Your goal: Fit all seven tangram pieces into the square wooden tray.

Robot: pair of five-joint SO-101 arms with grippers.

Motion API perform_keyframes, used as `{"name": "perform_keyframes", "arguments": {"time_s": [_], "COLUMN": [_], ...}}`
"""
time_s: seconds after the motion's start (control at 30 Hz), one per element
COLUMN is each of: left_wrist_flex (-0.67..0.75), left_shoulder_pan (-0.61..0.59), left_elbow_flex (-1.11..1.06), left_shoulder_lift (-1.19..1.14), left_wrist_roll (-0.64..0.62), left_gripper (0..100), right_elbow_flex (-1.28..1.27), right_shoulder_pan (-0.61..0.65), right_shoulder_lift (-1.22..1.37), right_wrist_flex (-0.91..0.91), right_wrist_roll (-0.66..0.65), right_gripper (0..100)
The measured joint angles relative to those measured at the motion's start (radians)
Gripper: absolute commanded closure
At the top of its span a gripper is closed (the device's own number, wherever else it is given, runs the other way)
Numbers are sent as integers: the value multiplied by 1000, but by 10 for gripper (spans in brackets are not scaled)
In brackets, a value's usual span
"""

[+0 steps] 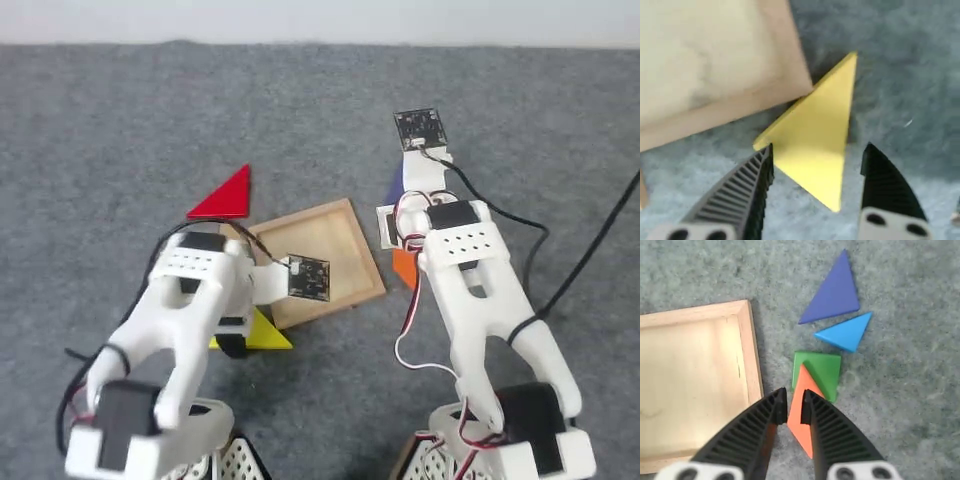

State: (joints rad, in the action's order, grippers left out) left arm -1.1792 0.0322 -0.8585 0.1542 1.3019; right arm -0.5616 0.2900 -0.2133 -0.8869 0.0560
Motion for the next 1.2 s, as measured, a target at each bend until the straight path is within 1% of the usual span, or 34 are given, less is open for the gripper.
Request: {"name": "perform_keyframes", "arguments": {"time_s": [0.13,0.3,0.53,0.87,0.97,1.03,1.2], "left_wrist_flex": [-52,-66,-69,-69,-69,-69,-69], "left_shoulder_pan": [5,6,6,6,6,6,6], "left_elbow_flex": [92,129,135,135,135,135,135], "left_shoulder_lift": [-94,-129,-137,-137,-137,-137,-137], "left_wrist_roll": [-26,-29,-29,-29,-54,-77,-89], "left_gripper": [724,722,686,671,640,638,639], "right_elbow_flex": [0,0,0,0,0,0,0], "right_shoulder_pan": [-3,-2,0,0,0,0,0], "right_shoulder_lift": [0,0,0,0,0,0,0], "right_wrist_flex": [0,0,0,0,0,0,0], "right_wrist_roll": [0,0,0,0,0,0,0], "right_gripper": [936,936,936,936,936,936,936]}}
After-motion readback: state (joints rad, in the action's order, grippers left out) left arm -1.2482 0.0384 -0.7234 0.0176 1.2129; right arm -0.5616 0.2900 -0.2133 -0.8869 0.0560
